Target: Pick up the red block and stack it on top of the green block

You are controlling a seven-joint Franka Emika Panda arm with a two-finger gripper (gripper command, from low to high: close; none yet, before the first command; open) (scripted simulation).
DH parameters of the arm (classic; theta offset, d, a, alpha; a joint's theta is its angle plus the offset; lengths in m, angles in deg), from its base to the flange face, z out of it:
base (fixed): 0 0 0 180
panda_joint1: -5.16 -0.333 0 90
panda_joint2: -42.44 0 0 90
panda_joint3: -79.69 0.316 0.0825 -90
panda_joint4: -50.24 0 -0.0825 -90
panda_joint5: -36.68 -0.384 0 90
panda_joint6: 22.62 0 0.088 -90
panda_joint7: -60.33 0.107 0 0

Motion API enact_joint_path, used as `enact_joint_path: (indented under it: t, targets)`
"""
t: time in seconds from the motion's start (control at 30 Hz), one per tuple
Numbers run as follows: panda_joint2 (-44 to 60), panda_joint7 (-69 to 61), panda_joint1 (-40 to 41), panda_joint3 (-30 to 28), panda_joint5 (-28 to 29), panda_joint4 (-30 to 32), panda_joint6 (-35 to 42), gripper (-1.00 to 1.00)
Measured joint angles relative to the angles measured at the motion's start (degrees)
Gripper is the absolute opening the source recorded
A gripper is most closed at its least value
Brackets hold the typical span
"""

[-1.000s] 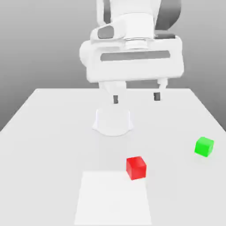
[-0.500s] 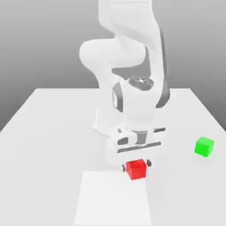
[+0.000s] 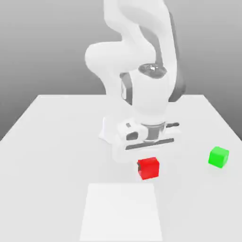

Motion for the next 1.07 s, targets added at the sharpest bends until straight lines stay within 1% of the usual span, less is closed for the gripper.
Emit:
enact_joint_path:
  t: [0.73, 0.8, 0.87, 0.93, 0.97, 1.07]
  targets:
    - [1.26, -10.51, -26.33, 19.97, -4.06, -11.24, 9.63, -1.00]
    - [4.17, -9.24, -26.90, 20.68, -1.92, -11.70, 7.33, -1.00]
    - [8.23, -6.41, -26.83, 20.11, 2.15, -11.94, 3.84, -1.00]
    - [12.52, -2.74, -28.28, 17.48, 7.30, -12.19, 0.14, -1.00]
    - [14.20, -1.11, -28.89, 16.40, 9.57, -12.30, -1.32, 1.00]
    - [14.20, -1.11, -28.89, 16.40, 9.57, -12.30, -1.32, 1.00]
